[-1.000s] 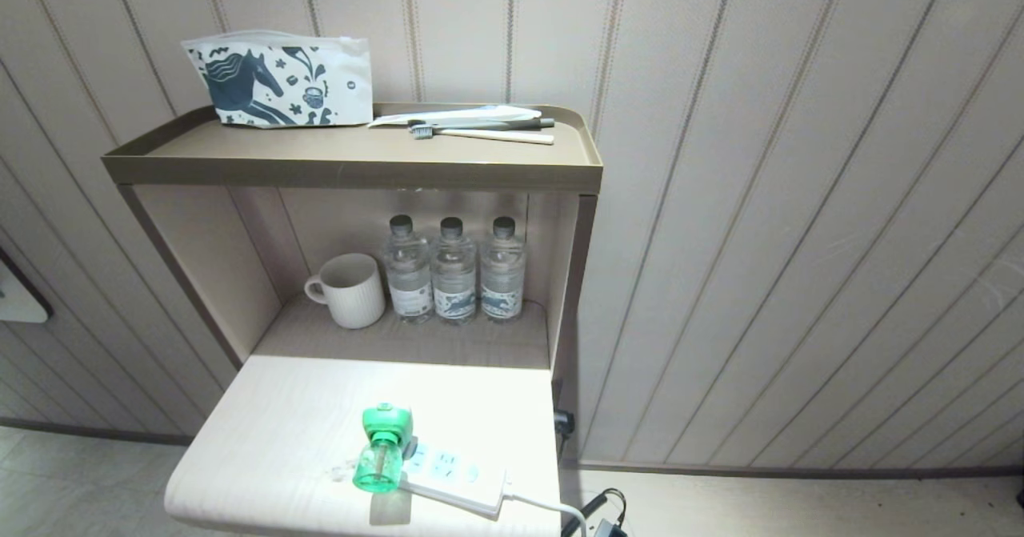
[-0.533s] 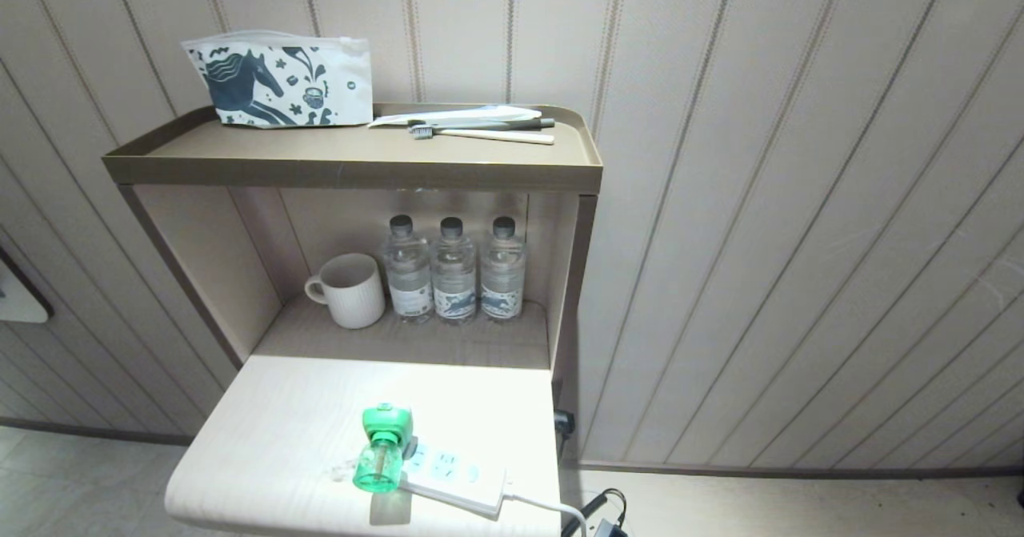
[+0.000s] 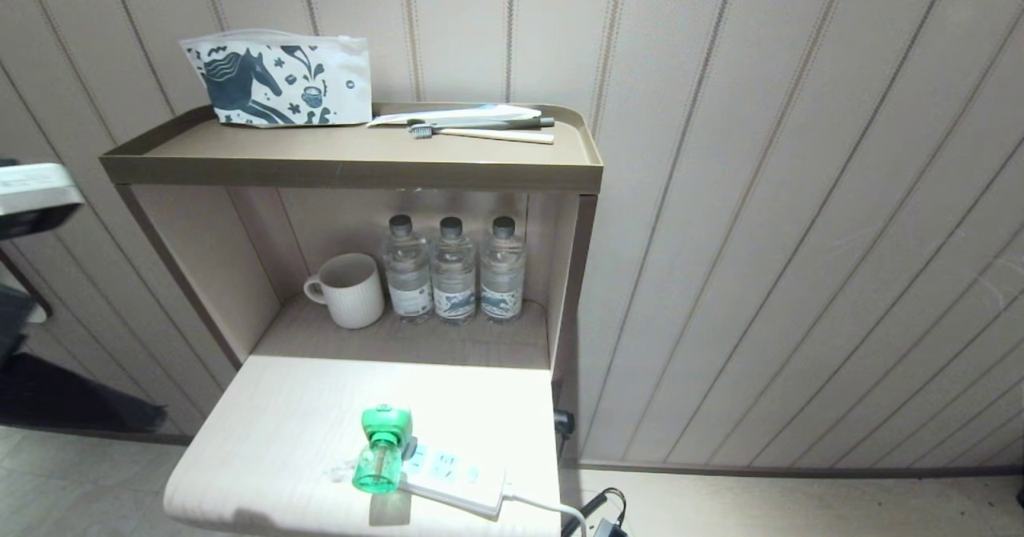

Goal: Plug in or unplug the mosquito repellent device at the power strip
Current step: Hold the socket with your right hand and unplug it with your left hand

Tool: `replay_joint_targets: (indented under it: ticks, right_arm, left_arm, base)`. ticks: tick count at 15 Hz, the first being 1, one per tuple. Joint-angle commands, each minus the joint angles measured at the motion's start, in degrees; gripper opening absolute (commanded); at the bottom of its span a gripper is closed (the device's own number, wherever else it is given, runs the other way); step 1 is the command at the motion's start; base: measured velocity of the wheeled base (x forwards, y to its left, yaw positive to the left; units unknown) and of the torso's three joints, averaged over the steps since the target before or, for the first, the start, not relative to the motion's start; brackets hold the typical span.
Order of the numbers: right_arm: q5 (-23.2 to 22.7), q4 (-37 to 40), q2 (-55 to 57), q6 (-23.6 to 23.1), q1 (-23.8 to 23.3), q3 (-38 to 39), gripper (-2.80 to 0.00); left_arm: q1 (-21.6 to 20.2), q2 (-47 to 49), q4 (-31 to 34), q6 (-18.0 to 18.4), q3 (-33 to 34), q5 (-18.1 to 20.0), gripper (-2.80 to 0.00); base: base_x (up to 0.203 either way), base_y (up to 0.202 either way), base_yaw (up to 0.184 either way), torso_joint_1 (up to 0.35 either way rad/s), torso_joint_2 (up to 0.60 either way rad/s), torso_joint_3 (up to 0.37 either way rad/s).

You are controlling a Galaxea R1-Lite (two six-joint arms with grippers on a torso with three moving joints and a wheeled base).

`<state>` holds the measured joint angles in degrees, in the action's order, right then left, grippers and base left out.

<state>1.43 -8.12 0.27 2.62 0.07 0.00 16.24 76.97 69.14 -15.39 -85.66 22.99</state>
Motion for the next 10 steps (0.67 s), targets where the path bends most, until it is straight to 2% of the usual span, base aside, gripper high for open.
replay_joint_targets:
  ticks: [1,3,6,7,10]
  right_arm:
    - [-0.02,-0.05,0.0,0.01,0.01,0.0,-2.8]
    - [-0.02,-0.05,0.0,0.01,0.01,0.0,-2.8]
    - [-0.02,-0.05,0.0,0.01,0.01,0.0,-2.8]
    - [-0.02,-0.05,0.0,0.01,0.01,0.0,-2.8]
    - [-0.01,-0.05,0.0,0.01,0.01,0.0,-2.8]
  left_arm:
    - [4.06,9.6,-0.07,-1.53,-0.28,-0.61,-2.8]
    - [5.98,14.2,-3.92,-4.05,0.1,-2.65,-2.8]
    - [9.01,20.57,-8.01,-7.49,0.38,-11.64,-2.8]
    - [9.43,22.31,-10.03,-9.16,0.28,-13.21,-2.8]
    - [9.81,24.2,-12.32,-10.0,1.52,-13.7,-2.8]
  base:
    - [0.0,0.0,0.0,0.0,0.0,0.0]
    - [0.0,0.0,0.0,0.0,0.0,0.0]
    - [0.0,0.0,0.0,0.0,0.0,0.0]
    - [0.0,0.0,0.0,0.0,0.0,0.0]
    - [0.0,0.0,0.0,0.0,0.0,0.0]
